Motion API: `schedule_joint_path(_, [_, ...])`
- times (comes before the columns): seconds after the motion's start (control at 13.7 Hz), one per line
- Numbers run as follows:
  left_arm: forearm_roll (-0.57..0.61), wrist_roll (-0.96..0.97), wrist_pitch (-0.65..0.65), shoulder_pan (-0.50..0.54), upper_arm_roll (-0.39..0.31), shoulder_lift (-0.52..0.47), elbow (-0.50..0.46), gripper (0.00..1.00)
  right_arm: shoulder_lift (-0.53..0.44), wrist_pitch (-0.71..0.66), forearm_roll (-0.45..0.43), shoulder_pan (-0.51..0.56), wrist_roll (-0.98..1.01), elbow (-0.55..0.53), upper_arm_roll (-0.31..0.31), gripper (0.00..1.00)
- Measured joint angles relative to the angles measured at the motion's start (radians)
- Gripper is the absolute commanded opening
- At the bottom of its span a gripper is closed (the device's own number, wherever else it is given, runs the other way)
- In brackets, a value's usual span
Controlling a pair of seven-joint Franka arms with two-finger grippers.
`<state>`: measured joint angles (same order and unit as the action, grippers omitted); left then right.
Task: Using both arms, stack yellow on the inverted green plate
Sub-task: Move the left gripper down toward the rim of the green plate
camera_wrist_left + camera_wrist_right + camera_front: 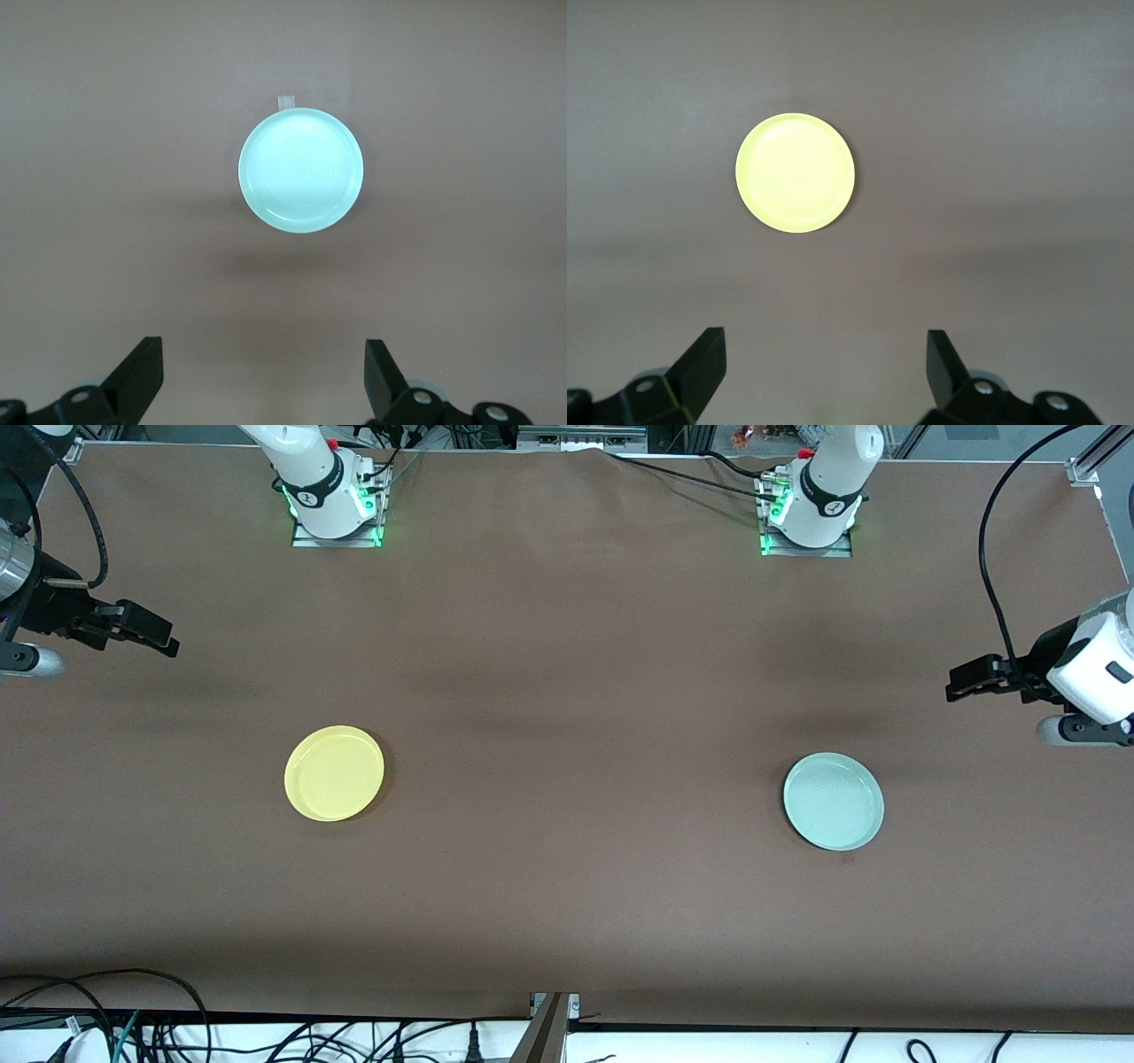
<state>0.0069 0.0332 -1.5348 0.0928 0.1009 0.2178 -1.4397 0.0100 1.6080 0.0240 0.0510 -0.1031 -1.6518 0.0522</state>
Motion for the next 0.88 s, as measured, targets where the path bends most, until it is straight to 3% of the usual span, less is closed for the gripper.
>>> schedule_joint_path(0.88, [0.0, 0.099, -0.019, 0.001, 0.003, -0.009, -0.012, 1.0, 0.0, 0.0, 0.001, 0.0, 0.0, 0.0, 0.0, 1.0])
